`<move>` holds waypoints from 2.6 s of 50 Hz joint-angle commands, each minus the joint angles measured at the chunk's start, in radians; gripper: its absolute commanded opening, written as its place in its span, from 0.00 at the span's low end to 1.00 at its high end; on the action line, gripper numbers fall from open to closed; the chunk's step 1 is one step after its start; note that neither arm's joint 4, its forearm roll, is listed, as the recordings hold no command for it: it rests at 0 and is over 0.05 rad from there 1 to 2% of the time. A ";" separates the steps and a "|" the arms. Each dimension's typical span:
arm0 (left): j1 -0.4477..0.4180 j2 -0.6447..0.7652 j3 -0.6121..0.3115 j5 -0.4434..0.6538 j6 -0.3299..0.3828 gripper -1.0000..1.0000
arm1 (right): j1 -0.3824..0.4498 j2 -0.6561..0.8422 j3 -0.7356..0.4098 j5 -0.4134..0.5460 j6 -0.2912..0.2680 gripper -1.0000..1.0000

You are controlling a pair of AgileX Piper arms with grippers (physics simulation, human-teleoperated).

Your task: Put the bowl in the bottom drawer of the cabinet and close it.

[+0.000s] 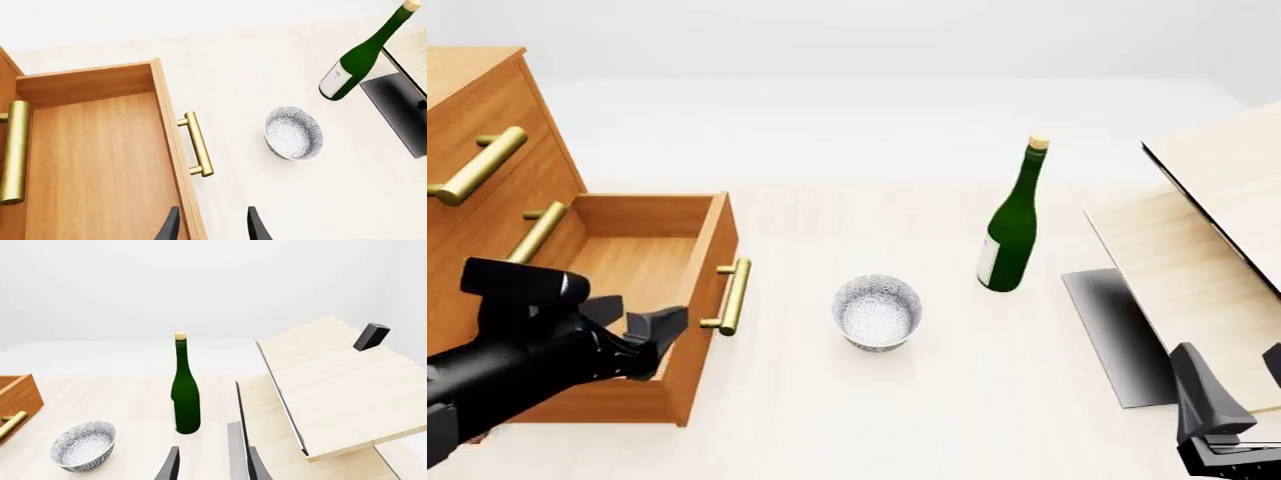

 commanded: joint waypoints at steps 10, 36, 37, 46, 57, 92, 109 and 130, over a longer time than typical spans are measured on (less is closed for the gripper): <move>-0.022 -0.178 -0.036 0.106 0.026 1.00 | -0.002 -0.010 0.000 0.005 -0.003 1.00; -0.049 -0.188 -0.169 0.119 0.040 1.00 | -0.002 -0.010 0.000 0.005 -0.002 1.00; -0.051 -0.192 -0.177 0.119 0.038 1.00 | -0.001 -0.010 0.000 0.005 -0.003 1.00; -0.092 -0.152 -0.237 0.082 0.016 1.00 | -0.002 -0.010 0.000 0.005 -0.003 1.00; -0.113 -0.083 -0.288 0.049 -0.006 1.00 | -0.002 -0.010 0.000 0.005 -0.003 1.00; -0.120 0.235 -0.403 -0.066 -0.235 1.00 | -0.002 -0.010 0.000 0.005 -0.003 1.00; -0.086 0.379 -0.376 -0.172 -0.171 1.00 | -0.002 -0.010 0.000 0.005 -0.003 1.00; -0.154 0.448 -0.354 -0.222 -0.083 1.00 | -0.002 -0.009 0.000 0.005 -0.003 1.00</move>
